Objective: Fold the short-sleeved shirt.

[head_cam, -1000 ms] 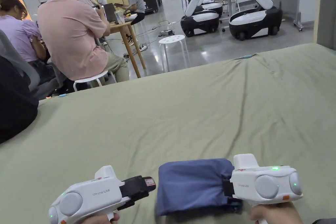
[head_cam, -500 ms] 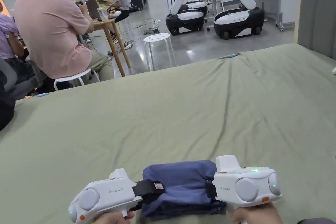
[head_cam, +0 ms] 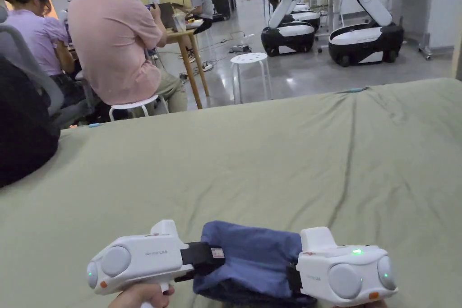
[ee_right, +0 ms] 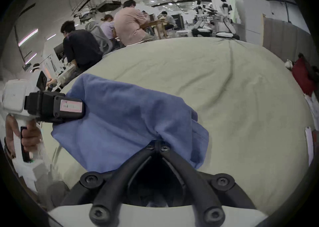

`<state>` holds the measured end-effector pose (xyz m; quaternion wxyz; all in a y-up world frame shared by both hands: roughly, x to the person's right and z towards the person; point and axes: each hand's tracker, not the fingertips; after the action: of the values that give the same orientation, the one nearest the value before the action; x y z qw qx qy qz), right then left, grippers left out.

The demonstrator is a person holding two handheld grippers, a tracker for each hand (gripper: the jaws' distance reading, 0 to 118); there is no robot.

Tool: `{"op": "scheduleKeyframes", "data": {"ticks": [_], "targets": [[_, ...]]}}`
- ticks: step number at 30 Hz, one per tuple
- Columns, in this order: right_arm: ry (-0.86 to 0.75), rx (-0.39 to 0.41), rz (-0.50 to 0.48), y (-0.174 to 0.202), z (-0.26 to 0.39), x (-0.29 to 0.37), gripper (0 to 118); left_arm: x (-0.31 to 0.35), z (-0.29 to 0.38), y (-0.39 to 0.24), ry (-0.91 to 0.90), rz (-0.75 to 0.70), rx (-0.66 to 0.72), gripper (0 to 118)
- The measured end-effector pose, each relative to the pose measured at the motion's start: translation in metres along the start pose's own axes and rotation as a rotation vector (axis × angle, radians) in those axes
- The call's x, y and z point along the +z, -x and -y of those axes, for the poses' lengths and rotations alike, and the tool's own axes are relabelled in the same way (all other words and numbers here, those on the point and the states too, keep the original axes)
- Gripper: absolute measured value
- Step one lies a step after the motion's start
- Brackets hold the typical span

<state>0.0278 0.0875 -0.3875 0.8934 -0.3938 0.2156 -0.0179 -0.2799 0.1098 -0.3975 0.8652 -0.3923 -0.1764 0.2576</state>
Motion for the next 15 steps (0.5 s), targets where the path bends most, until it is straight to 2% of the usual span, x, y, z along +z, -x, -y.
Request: {"op": "scheduleKeyframes", "data": {"ticks": [3, 6, 10, 14, 15], "targets": [[-0.018, 0.052, -0.056, 0.039, -0.012, -0.010, 0, 0.037, -0.024, 0.044, 0.017, -0.010, -0.007, 17], [-0.032, 0.093, -0.093, 0.073, -0.027, -0.025, 0, 0.082, -0.043, 0.096, 0.015, -0.143, -0.050, 17], [-0.059, 0.157, -0.142, 0.120, -0.049, -0.051, 0, 0.150, -0.066, 0.177, 0.006, -0.217, -0.012, 17], [-0.068, 0.214, -0.204, 0.164, -0.063, -0.076, 0, 0.213, -0.085, 0.254, -0.065, -0.396, -0.044, 17], [-0.063, 0.224, -0.215, 0.173, -0.065, -0.081, 0, 0.225, -0.089, 0.271, -0.077, -0.412, 0.004, 17]]}}
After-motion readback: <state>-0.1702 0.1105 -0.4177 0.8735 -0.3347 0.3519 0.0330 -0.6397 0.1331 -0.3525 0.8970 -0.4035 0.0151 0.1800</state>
